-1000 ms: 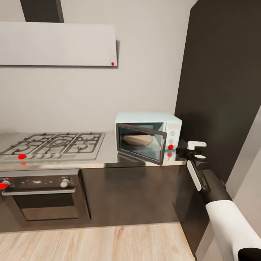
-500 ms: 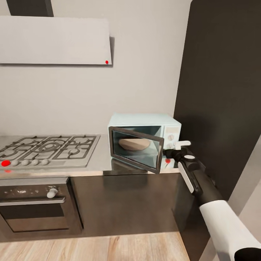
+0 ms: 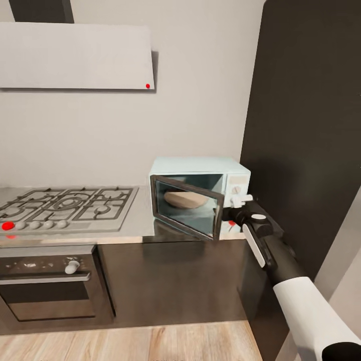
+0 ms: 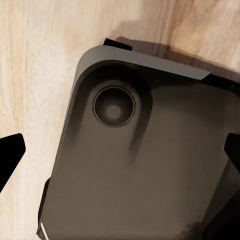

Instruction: In the kitchen, take the popcorn bag from the countertop, put it into the microwave, and heat it until the popcorn is cooked so the cooked popcorn ends up inside the bag.

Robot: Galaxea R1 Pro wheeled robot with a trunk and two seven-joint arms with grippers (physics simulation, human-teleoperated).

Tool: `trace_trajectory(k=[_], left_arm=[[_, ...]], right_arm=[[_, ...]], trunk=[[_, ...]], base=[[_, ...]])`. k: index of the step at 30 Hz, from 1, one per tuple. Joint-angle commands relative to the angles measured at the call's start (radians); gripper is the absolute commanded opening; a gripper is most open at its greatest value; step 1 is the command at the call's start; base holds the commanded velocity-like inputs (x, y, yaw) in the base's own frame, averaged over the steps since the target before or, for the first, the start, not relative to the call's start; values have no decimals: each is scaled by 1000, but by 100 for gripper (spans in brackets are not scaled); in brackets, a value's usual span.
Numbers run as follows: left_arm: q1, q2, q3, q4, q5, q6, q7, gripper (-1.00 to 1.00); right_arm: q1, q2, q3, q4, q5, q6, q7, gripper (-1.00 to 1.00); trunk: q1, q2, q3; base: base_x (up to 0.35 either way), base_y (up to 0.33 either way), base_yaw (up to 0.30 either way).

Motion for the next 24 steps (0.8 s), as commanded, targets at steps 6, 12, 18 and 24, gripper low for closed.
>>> trace_trajectory(k=[6,12,18,24], left_arm=[[0,-1,1,-2,6,-2,3,100],[0,-2,1,-2,7,-3,3,100],[0,-1,1,-2,7,-3,2,100],[0,-1,1,-2,6,-3,2,100]], right_arm=[[-1,-3,0,-12,-10,51,56,100],[-1,-1,1,-14,-11,68,58,100],[-1,2,0,-14,-11,78,58,100],[-1,-2,-4,-14,-9,78,58,100]], trunk=[[0,-1,-1],[0,-1,-1],[0,-1,-1],[0,-1,-1]], base=[[-201,93,0],[-286,162,0],[-208,252,0],[-91,315,0]])
